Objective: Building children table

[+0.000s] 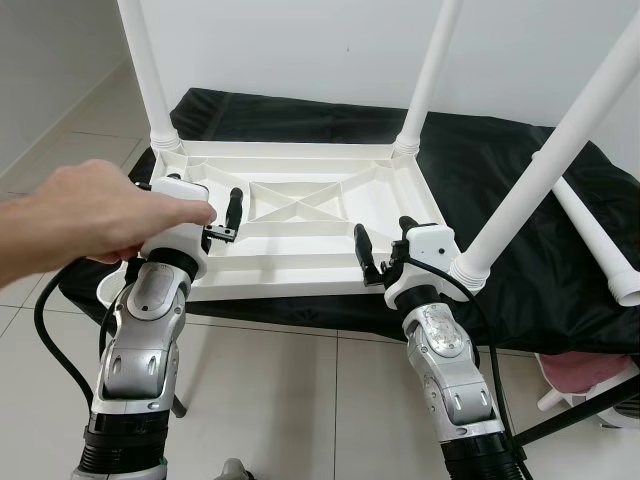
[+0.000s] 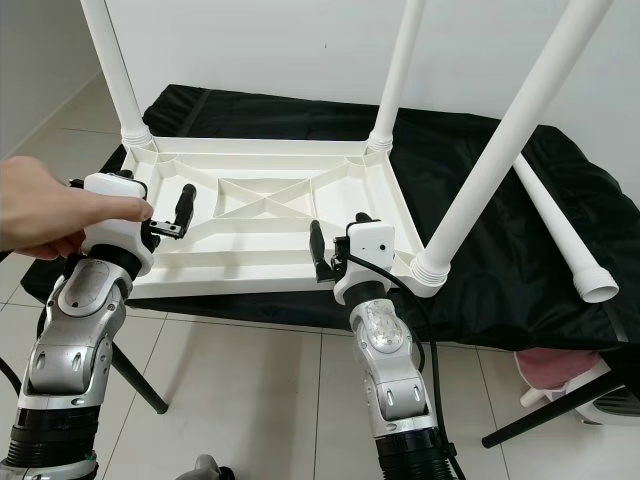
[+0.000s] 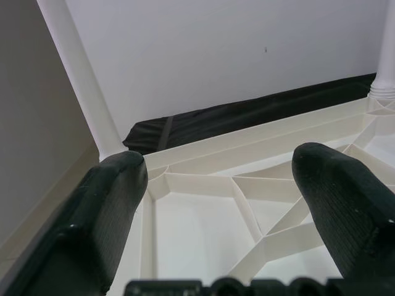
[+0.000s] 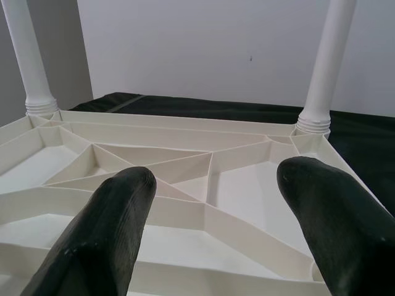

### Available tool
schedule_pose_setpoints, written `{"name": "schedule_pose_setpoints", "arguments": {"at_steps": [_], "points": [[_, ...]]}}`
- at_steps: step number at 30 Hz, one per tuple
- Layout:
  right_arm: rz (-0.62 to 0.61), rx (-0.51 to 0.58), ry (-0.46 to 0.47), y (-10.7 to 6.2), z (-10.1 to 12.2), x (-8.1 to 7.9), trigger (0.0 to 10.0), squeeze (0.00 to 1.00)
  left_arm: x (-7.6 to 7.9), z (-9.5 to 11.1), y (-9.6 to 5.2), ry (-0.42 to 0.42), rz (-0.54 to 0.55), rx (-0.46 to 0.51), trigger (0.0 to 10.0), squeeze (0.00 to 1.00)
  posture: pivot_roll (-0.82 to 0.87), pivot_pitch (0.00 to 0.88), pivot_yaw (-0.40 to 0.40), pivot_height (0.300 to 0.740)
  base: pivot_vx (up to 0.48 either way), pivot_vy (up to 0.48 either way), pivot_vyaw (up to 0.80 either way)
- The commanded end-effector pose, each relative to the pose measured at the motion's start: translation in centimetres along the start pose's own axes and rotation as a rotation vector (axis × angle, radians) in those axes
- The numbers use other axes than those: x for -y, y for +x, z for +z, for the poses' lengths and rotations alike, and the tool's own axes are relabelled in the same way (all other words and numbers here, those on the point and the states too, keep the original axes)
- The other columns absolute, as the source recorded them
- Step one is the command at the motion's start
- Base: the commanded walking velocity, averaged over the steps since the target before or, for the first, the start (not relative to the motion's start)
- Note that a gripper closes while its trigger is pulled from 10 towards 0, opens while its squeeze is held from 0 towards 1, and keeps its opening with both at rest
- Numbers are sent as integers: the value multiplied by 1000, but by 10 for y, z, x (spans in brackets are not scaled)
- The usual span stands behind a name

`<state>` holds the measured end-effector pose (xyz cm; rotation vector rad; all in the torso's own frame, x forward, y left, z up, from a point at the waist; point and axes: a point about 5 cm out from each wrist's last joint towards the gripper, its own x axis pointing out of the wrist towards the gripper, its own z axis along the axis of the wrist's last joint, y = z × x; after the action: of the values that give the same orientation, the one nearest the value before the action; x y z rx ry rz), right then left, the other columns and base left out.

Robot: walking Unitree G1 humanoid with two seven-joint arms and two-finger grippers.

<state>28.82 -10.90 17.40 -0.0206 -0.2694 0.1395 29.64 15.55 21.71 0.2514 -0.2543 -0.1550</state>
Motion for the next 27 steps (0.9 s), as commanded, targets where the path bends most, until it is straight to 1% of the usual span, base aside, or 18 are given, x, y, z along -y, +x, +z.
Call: {"name": "schedule_pose_setpoints", "arguments": {"at_steps": [1,27], "points": [[-1,4,1,-2,1,0,10000,0,2,1,-1,-6,13,3,10000,0,96,41,-17,740,0,0,0],[2,5,-1,-1,1,1,10000,0,2,1,-1,-7,11,6,10000,0,98,38,-19,740,0,0,0]]}}
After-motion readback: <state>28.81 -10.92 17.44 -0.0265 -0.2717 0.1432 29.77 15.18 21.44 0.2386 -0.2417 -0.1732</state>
